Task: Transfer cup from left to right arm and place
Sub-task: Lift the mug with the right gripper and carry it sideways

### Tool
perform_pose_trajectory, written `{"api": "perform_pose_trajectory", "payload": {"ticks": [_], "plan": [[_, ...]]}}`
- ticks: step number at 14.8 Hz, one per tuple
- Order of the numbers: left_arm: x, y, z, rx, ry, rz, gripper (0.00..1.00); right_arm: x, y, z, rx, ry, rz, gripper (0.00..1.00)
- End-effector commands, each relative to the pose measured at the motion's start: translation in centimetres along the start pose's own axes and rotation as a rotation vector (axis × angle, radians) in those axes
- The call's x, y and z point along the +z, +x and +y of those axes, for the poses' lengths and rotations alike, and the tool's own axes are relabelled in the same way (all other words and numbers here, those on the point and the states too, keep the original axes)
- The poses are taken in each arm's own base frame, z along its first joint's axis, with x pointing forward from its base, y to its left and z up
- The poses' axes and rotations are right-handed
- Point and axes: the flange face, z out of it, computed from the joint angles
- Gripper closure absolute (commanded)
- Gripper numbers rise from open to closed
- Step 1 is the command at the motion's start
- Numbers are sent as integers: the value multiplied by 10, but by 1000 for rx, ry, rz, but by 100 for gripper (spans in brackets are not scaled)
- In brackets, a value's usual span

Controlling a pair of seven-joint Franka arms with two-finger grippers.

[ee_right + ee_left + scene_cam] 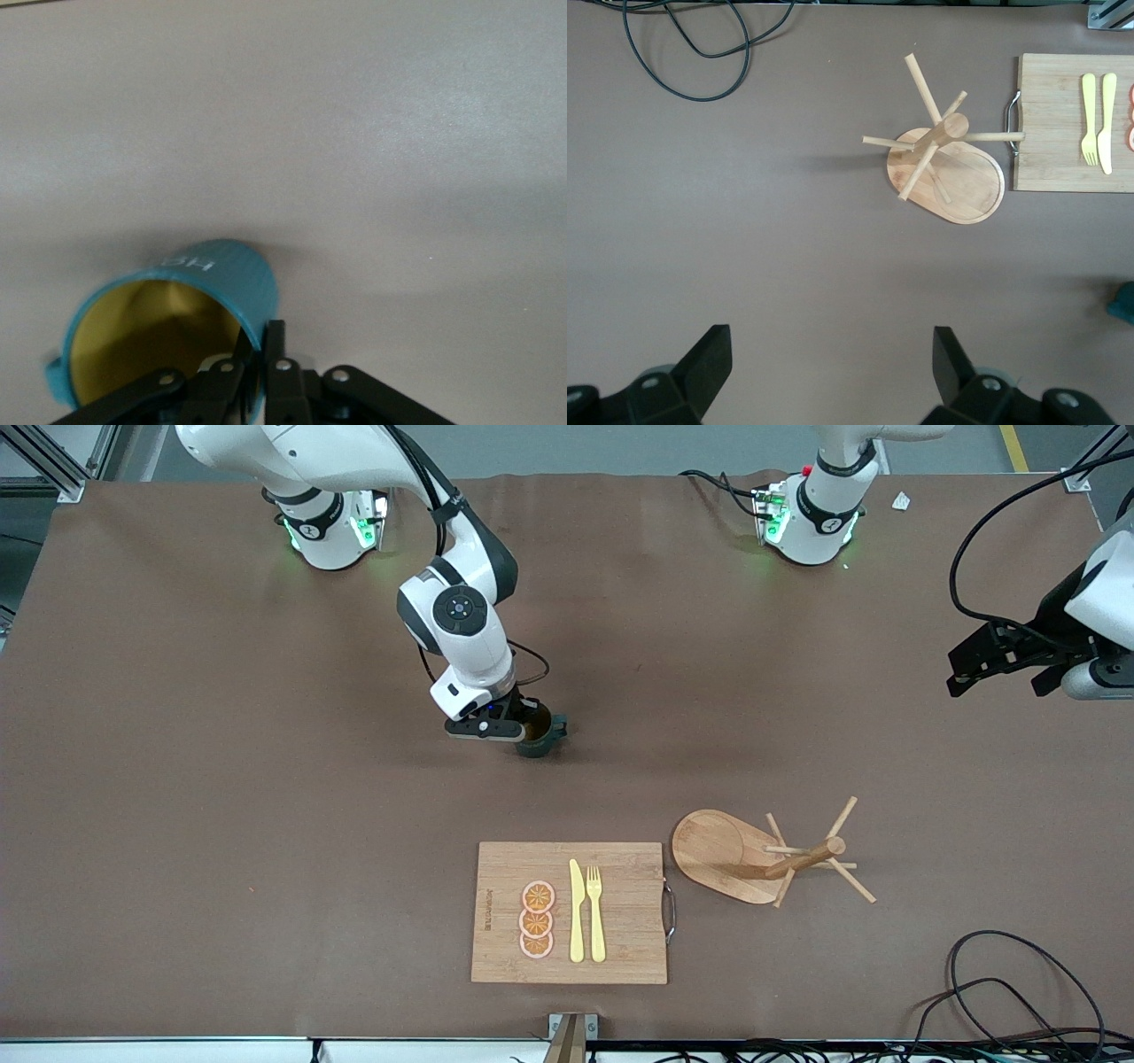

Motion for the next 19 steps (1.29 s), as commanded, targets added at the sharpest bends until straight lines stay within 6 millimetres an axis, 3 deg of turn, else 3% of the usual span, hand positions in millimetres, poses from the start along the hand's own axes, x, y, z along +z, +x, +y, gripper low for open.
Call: {"api": "perform_pose_trajectory", "payload": {"ticks": [1,3,5,6,7,11,13,15,19], "plan": [[-10,-6,0,-6,-15,-8,0,-1,0,-3,5,-9,14,96],[-9,-6,1,-6,-10,-12,0,-4,7,0,24,-2,15,97],[-7,-7,1,-5,-9,-21,0,-14,25,17,71,-2,9,98],[-9,-7,1,-6,-6,-18,0,-28,27,19,82,-16,-7,99],[-9,-7,1,-6,-6,-18,0,-52,29,18,85,-24,-14,99],[-9,-7,2,-5,-6,-16,0,-199,24,42,99,-31,-13,99],[-9,-7,2,-5,-7,-15,0,-244,20,68,115,-40,-7,99],[-9,-7,2,-5,-6,-16,0,-260,33,110,56,-58,-21,99],[-9,-7,1,-5,-3,-16,0,-255,63,191,-121,-73,-40,100]]}}
